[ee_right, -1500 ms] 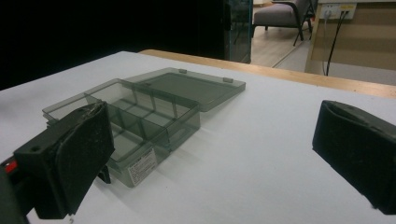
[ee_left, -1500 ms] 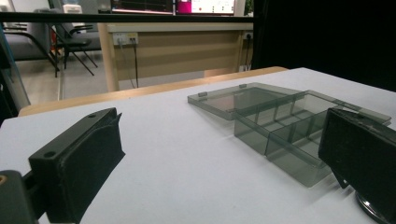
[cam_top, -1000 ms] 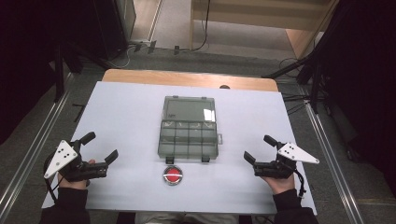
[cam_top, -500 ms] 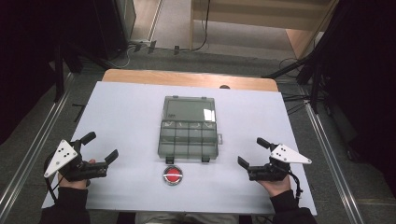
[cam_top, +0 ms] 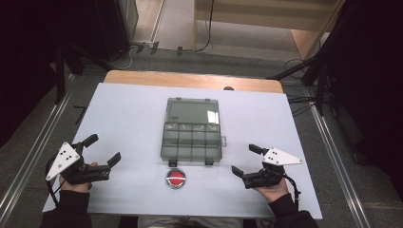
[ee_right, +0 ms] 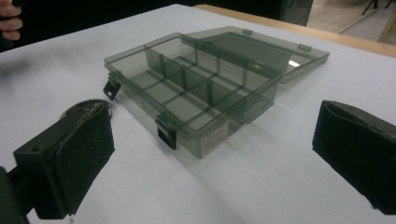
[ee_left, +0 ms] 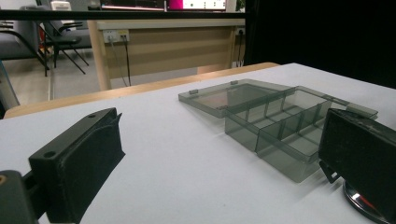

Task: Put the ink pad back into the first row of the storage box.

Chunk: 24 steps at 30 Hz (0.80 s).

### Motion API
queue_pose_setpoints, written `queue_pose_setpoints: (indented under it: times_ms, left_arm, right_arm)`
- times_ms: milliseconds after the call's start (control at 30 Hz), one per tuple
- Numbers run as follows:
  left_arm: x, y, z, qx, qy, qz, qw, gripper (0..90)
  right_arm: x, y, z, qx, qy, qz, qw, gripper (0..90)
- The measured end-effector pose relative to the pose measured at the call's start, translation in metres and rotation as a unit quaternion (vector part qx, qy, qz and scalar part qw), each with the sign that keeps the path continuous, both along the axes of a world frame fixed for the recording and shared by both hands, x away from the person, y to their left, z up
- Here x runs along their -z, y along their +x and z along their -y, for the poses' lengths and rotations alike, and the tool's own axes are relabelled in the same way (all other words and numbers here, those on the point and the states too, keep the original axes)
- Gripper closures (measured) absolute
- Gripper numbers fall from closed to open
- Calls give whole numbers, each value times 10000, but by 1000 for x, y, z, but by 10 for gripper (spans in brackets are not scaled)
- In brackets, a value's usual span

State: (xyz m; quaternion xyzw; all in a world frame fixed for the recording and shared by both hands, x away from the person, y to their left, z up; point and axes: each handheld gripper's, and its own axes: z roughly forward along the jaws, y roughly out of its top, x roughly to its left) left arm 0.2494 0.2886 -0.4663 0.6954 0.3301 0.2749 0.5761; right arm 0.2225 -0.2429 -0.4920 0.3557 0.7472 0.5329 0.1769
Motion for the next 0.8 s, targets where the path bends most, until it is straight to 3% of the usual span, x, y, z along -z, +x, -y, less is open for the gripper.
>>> queue_pose_setpoints:
  times_ms: [300,533,800]
  left_arm:
    - [1,1,1,-1,54,-51,10000,0]
    - [0,1,1,14,16,-52,10000,0]
    - [1,1,1,20,-11,-74,10000,0]
  right_arm:
    - [2,2,-22,-537,-328,-268,9977,0]
    - [0,3,-34,-668,-503,-425,9956,0]
    - [0,4,-57,-1065,-814,-560,9894,0]
